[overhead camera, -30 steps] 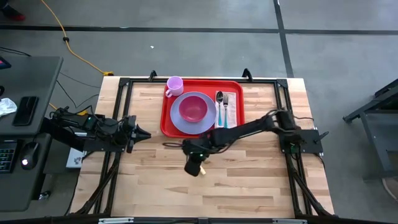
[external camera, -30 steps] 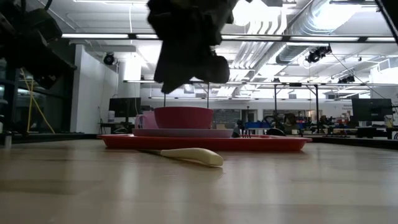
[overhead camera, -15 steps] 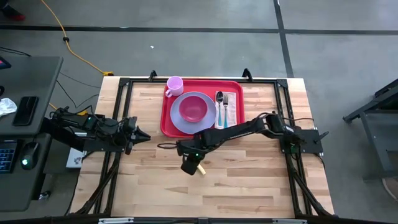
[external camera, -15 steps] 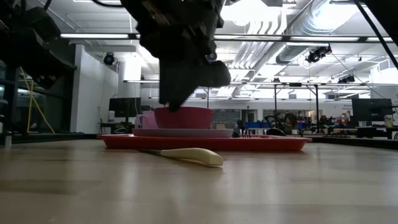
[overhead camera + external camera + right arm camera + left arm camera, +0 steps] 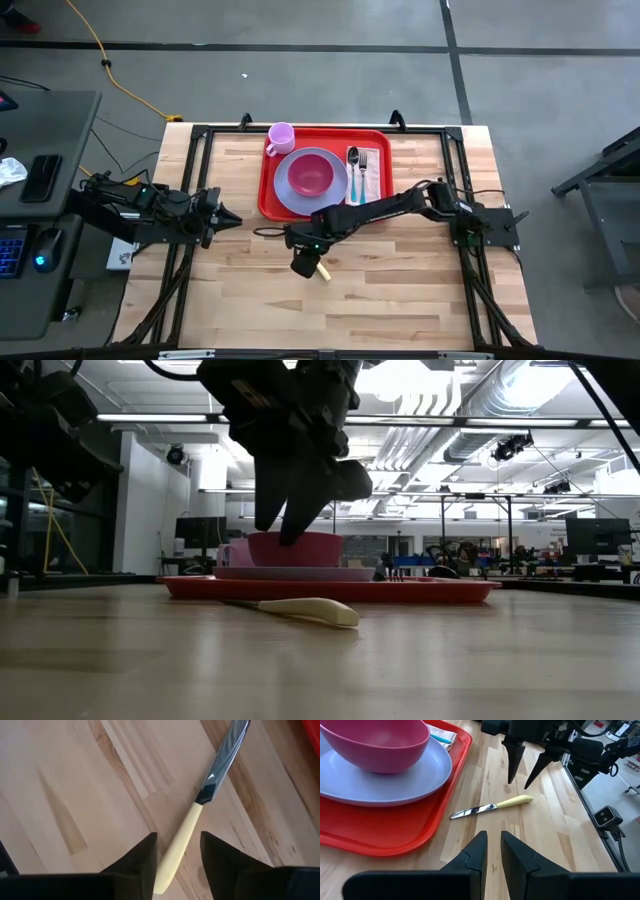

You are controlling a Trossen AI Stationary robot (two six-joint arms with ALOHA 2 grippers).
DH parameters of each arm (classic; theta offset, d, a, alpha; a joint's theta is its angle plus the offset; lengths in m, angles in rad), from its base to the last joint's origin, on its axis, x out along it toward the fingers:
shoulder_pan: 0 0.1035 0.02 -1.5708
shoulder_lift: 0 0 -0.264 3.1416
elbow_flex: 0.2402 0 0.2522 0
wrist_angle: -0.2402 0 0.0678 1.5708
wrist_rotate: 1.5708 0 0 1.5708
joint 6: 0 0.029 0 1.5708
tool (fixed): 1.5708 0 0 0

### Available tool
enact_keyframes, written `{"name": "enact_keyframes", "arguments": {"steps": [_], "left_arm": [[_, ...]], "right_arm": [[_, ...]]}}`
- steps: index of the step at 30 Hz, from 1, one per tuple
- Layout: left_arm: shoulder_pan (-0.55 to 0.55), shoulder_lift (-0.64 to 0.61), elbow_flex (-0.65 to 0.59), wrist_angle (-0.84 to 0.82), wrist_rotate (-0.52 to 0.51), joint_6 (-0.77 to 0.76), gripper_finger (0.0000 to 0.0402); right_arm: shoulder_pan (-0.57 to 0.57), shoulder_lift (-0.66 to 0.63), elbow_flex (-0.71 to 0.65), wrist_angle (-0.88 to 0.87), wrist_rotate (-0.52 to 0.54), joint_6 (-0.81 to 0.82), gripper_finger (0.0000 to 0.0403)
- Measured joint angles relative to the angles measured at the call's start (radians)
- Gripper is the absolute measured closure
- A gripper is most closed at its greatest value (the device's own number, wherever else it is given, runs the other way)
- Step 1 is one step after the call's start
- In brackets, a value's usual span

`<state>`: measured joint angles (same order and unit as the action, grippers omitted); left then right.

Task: Set up tray
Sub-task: Put the yellow knife to the right of the blue fork on the light pink napkin

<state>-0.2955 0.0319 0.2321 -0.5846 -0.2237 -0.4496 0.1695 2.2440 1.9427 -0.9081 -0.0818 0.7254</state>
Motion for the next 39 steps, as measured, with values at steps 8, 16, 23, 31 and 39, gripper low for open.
{"name": "enact_keyframes", "arguments": {"steps": [8, 16, 23, 31, 39], "left_arm": [[0.0, 0.0, 0.0, 0.021, 0.002, 0.035, 0.0316], [0.0, 0.0, 0.0, 0.12, 0.025, 0.149, 0.0316], [0.0, 0.0, 0.0, 0.139, 0.026, 0.183, 0.0316], [0.0, 0.0, 0.0, 0.139, 0.025, 0.191, 0.0316], [0.0, 0.006, 0.0, 0.129, 0.023, 0.195, 0.0316]], "right_arm": [[0.001, 0.001, -0.031, 0.015, -0.029, 0.016, 0.0267], [-0.001, 0.004, -0.142, 0.115, -0.067, 0.061, 0.0267], [-0.014, 0.004, -0.147, 0.141, -0.073, 0.078, 0.0267], [-0.019, 0.034, -0.147, 0.165, -0.078, 0.07, 0.0267], [-0.019, 0.081, -0.141, 0.168, -0.1, 0.08, 0.0272]]}}
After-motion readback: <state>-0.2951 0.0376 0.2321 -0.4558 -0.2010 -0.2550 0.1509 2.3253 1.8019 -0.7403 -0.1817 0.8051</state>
